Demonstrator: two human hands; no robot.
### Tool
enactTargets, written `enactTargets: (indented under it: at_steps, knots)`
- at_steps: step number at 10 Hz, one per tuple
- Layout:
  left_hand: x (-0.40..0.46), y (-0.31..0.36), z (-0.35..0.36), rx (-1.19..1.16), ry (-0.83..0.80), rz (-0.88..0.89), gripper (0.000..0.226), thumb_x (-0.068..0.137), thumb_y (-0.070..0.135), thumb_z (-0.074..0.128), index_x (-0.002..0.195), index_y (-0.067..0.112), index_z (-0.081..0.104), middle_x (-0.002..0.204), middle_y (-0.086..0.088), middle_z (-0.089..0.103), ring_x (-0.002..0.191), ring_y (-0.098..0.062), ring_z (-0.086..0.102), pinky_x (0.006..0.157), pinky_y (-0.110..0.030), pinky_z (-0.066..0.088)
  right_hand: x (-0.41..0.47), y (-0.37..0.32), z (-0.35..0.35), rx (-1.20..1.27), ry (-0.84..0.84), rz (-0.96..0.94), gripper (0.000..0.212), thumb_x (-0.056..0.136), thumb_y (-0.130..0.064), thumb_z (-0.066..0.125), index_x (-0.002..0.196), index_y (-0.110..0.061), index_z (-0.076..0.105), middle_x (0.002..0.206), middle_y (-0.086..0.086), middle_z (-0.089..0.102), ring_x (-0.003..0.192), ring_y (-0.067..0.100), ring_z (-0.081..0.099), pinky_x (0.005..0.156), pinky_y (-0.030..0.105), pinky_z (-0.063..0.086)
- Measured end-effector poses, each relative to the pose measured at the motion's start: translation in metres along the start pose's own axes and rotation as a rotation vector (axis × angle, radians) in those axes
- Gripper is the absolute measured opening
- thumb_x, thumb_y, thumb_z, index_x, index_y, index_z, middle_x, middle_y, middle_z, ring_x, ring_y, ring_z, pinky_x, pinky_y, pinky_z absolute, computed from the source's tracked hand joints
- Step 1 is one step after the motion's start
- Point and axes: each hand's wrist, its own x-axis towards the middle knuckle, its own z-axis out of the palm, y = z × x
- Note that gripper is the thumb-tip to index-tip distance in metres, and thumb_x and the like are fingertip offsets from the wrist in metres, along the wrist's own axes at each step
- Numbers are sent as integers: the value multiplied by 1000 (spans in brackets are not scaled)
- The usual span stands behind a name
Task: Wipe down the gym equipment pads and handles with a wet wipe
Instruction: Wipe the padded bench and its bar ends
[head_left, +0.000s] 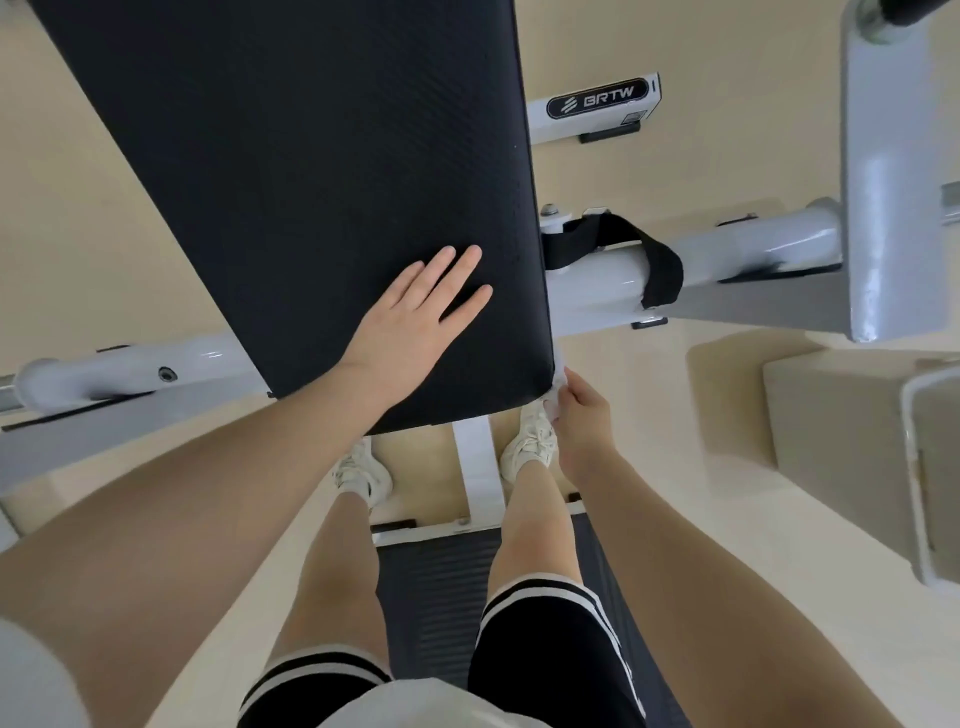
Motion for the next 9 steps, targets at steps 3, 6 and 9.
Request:
enactTargets:
  at_steps: [3, 6, 9]
  knots:
    - [-72, -43, 35, -401, 136, -147, 64, 82, 0, 58, 141, 9, 36, 155, -20, 14, 142, -37, 16, 113, -44, 18, -61, 54, 132, 42, -146, 151, 39, 98, 1, 30, 135, 13, 28, 142, 29, 33, 125, 40, 41, 103, 39, 40]
    - [-194, -121, 92, -851, 139, -664, 61, 87, -6, 42, 144, 5, 25, 157, -12, 4, 145, -27, 11, 111, -36, 26, -108, 47, 264, 182, -259, 320, 29, 94, 1, 40, 121, 3, 52, 113, 13, 59, 99, 25, 60, 76, 28, 51]
    - [-212, -156, 93, -1274, 330, -951, 45, 92, 4, 40, 137, 8, 40, 151, -2, 27, 119, -35, 47, 102, -33, 39, -123, -146, 302, -1364, -199, -1551, 41, 74, 14, 61, 114, 3, 63, 116, 16, 65, 116, 33, 55, 103, 37, 38]
